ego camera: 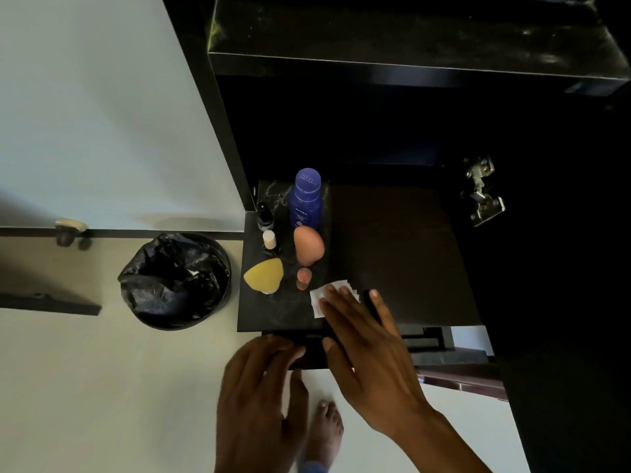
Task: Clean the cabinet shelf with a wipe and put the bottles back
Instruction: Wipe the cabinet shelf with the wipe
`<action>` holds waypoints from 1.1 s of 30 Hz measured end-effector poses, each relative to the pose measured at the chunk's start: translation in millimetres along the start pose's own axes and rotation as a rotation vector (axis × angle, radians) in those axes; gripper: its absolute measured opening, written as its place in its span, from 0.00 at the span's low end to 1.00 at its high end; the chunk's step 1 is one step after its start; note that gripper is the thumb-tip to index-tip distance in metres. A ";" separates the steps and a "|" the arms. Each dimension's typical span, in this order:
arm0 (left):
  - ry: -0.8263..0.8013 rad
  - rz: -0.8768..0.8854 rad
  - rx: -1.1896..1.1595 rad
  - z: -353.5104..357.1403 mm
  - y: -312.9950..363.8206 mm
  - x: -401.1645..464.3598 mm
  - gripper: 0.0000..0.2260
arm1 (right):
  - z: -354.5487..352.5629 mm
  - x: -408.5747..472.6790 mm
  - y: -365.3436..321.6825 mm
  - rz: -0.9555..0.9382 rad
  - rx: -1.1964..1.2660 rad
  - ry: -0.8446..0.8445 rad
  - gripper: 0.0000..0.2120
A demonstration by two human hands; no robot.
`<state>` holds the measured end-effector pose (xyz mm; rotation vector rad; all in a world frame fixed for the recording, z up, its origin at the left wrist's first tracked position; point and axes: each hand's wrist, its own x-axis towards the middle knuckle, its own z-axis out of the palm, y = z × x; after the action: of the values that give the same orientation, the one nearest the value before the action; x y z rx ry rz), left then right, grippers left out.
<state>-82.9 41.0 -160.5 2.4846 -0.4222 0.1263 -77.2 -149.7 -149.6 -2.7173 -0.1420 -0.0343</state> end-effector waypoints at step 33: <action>0.117 -0.312 -0.250 -24.2 19.2 75.2 0.16 | -7.0 57.0 -28.9 0.499 0.244 0.437 0.06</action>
<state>-18.0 20.2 -116.1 2.2499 0.0030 0.0848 -23.6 -120.9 -128.9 -2.3609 0.6123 -0.4282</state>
